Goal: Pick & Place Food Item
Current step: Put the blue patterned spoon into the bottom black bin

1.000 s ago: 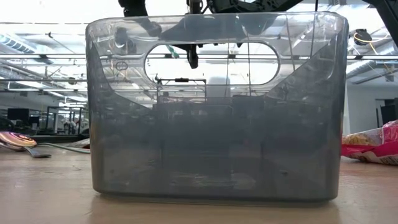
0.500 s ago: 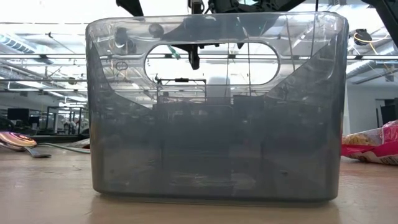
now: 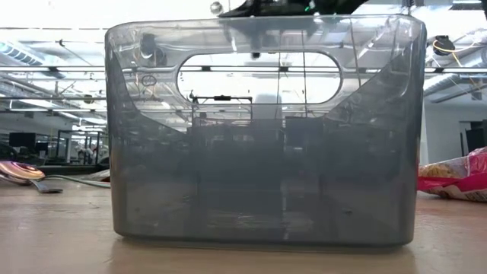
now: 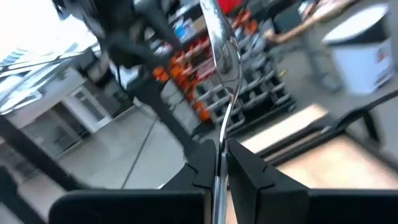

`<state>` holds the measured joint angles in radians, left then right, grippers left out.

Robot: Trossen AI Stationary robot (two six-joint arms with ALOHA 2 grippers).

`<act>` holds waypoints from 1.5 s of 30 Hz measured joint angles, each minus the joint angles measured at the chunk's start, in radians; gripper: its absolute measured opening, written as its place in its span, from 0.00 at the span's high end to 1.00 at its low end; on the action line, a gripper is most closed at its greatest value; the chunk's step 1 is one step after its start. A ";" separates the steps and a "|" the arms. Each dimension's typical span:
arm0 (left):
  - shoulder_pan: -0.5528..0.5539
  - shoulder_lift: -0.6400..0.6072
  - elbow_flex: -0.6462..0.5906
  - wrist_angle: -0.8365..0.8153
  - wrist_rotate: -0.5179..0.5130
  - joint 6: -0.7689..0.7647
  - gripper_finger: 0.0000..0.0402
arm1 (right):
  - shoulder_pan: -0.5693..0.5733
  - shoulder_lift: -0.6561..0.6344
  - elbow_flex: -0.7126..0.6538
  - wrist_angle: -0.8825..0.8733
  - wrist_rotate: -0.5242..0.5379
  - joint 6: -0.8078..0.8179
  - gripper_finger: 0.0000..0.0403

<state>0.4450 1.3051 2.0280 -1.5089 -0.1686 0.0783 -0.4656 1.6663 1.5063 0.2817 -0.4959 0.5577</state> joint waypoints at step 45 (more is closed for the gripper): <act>-0.035 -0.478 -1.234 1.262 0.527 -0.475 0.69 | 0.405 -0.265 -0.750 0.428 0.762 0.278 0.97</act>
<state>0.4100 0.8274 0.7941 -0.2467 0.3582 -0.3972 -0.0608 1.4009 0.7563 0.7099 0.2659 0.8359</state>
